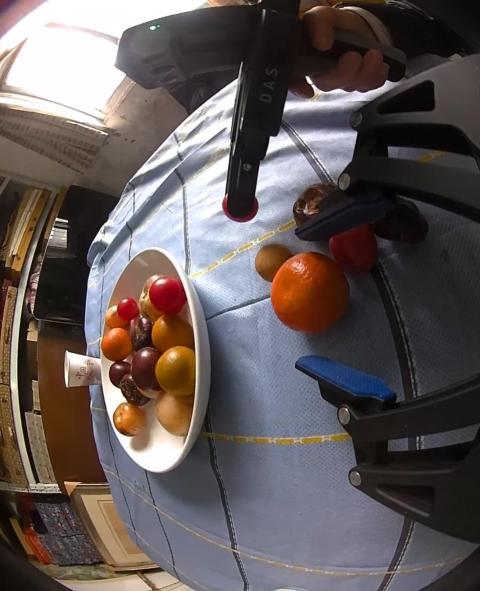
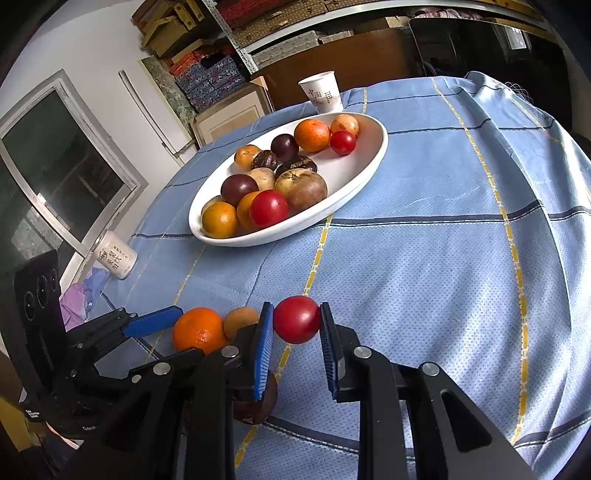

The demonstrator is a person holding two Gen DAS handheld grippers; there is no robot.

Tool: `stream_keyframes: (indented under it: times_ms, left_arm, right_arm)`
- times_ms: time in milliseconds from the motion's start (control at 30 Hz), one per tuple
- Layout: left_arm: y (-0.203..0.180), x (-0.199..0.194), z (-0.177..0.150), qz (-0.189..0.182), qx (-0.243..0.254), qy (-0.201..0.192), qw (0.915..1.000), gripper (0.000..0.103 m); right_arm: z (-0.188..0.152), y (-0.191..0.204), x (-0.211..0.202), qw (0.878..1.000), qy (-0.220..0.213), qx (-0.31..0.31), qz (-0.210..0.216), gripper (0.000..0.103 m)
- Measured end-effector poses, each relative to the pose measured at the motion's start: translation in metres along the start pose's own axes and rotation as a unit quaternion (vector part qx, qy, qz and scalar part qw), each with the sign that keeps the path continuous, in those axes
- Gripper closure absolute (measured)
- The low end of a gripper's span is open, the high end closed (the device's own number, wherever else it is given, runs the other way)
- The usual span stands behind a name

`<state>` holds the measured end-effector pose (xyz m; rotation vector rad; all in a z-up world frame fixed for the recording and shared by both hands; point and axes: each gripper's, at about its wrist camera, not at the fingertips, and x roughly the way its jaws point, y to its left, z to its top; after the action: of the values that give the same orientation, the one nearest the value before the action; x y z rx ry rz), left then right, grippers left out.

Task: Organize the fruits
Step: 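Grasp the orange with the left tool while the right tool holds the tomato, then carry the orange and tomato onto the white plate and open both tools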

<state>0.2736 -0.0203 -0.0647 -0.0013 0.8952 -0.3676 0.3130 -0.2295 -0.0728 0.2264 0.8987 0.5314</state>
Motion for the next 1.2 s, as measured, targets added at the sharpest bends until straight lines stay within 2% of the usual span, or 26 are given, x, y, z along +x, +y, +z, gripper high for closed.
stream_keyframes:
  times_ms: [200,367,500,867,1100,1200]
  left_arm:
    - [-0.006,0.004,-0.001,-0.002,0.014,0.006,0.9999,0.051]
    - [-0.007,0.004,-0.001,-0.002,0.016,0.005,0.9999,0.051]
    - [-0.005,0.004,-0.002,0.001,0.013,0.004,0.9999,0.057]
    - [0.006,0.0,0.0,-0.001,-0.011,-0.004,0.9999,0.057]
    - [0.01,-0.016,0.001,0.013,-0.025,-0.045,0.9986,0.057]
    - [0.012,-0.027,0.006,0.035,-0.02,-0.077,0.9962,0.057]
  right_arm:
    - [0.0,0.003,0.001,1.0,0.002,-0.006,-0.002,0.078]
    - [0.0,0.001,0.0,1.0,0.0,-0.005,-0.003,0.078]
    - [0.001,0.001,0.0,1.0,-0.001,-0.007,-0.005,0.078]
    - [0.0,0.007,-0.004,1.0,-0.014,-0.027,-0.008,0.078]
    - [-0.003,0.022,-0.01,0.997,-0.043,-0.067,-0.017,0.078]
    - [-0.002,0.031,-0.012,0.992,-0.07,-0.104,-0.03,0.078]
